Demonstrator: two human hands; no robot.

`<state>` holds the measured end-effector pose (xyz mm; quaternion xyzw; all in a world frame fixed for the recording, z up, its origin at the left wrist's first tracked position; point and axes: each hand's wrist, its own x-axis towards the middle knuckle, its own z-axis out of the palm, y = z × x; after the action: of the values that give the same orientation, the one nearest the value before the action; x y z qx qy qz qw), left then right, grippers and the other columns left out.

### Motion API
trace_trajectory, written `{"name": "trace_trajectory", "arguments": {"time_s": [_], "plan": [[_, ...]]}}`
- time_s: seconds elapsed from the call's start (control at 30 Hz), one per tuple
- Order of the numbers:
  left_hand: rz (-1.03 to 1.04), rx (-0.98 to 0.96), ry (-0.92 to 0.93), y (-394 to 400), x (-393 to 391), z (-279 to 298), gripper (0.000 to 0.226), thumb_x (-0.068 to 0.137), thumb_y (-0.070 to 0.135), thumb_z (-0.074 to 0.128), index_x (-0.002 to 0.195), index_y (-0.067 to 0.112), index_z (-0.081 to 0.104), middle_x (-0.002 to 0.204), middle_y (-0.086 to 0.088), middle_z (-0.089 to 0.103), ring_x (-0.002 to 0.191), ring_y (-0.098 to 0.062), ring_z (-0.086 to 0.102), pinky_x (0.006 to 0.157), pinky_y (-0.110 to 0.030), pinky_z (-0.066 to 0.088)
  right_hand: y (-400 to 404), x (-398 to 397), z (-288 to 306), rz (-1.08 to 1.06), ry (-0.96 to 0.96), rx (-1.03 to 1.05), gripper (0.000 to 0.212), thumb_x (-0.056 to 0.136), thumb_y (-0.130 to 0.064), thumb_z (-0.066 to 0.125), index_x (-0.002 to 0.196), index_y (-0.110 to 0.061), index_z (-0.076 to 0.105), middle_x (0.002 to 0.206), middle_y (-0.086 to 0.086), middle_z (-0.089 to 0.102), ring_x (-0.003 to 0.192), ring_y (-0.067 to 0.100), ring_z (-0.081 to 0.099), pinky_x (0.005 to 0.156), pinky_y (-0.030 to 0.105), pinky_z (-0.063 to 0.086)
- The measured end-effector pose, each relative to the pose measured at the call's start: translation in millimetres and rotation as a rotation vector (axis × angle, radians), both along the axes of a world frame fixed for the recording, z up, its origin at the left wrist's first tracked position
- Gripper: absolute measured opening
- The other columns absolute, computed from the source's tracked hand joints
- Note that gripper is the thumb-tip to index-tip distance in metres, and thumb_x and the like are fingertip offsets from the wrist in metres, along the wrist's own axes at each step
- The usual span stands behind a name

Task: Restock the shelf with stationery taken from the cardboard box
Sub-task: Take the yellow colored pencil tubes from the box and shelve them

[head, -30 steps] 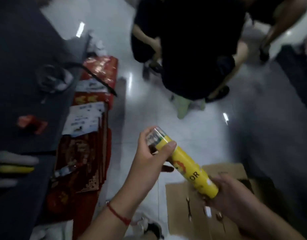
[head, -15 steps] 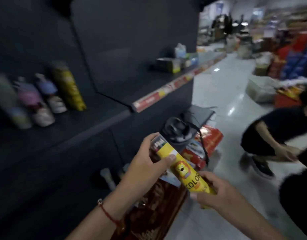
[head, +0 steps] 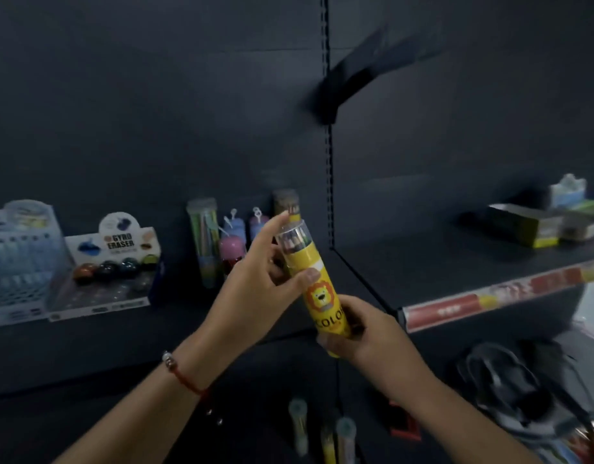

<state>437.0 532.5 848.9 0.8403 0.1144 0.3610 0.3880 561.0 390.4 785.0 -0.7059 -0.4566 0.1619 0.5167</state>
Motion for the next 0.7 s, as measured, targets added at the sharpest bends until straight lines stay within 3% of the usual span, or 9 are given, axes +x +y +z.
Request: {"name": "trace_trajectory", "arguments": {"time_s": [0.17, 0.23, 0.3, 0.43, 0.57, 0.7], "plan": [[0.164, 0.006, 0.023, 41, 43, -9, 0.092, 0.087, 0.027, 0.073, 0.153, 0.041, 0.010, 0.106, 0.013, 0.070, 0.091, -0.005, 0.070, 0.079, -0.029, 0.058, 71, 49, -2, 0.014, -0.080, 0.005, 0.033, 0.079, -0.031, 0.078, 0.106, -0.039, 0.060, 0.093, -0.016, 0.070, 0.083, -0.004, 0.064, 0.072, 0.022, 0.052], [0.181, -0.081, 0.051, 55, 60, -24, 0.086, 0.086, 0.023, 0.075, 0.152, 0.035, 0.021, 0.104, 0.011, 0.071, 0.094, -0.004, 0.069, 0.081, -0.027, 0.057, 92, 63, -7, 0.017, -0.096, -0.034, 0.029, 0.081, -0.029, 0.076, 0.102, -0.035, 0.058, 0.089, -0.015, 0.067, 0.080, -0.002, 0.063, 0.065, 0.018, 0.046], [0.207, -0.150, 0.084, 67, 75, -37, 0.066, 0.084, 0.022, 0.076, 0.139, 0.031, 0.040, 0.105, 0.011, 0.070, 0.096, -0.001, 0.067, 0.080, -0.020, 0.055, 110, 73, -13, 0.009, -0.107, -0.061, 0.027, 0.082, -0.026, 0.074, 0.101, -0.033, 0.057, 0.089, -0.012, 0.067, 0.081, 0.006, 0.064, 0.061, 0.018, 0.044], [0.272, -0.077, 0.175, 80, 91, -49, 0.047, 0.086, 0.034, 0.072, 0.123, 0.045, 0.046, 0.102, 0.020, 0.064, 0.093, 0.004, 0.061, 0.080, -0.020, 0.052, 136, 84, -21, -0.001, -0.094, -0.063, 0.029, 0.084, -0.023, 0.073, 0.108, -0.028, 0.057, 0.093, -0.010, 0.068, 0.083, 0.005, 0.064, 0.066, 0.021, 0.051], [0.276, -0.040, 0.199, 89, 98, -50, 0.057, 0.091, 0.036, 0.067, 0.139, 0.040, 0.037, 0.106, 0.020, 0.058, 0.099, 0.005, 0.057, 0.083, -0.018, 0.048, 151, 88, -27, -0.017, -0.074, -0.048, 0.034, 0.085, -0.024, 0.073, 0.114, -0.028, 0.057, 0.101, -0.010, 0.068, 0.091, 0.006, 0.065, 0.081, 0.032, 0.056], [0.287, -0.049, 0.193, 106, 101, -60, 0.063, 0.091, 0.039, 0.066, 0.146, 0.034, 0.037, 0.119, 0.014, 0.061, 0.104, 0.001, 0.060, 0.090, -0.029, 0.053, 162, 90, -28, -0.015, -0.074, -0.030, 0.029, 0.086, -0.021, 0.072, 0.108, -0.031, 0.057, 0.097, -0.011, 0.068, 0.087, 0.002, 0.065, 0.079, 0.028, 0.056]]}}
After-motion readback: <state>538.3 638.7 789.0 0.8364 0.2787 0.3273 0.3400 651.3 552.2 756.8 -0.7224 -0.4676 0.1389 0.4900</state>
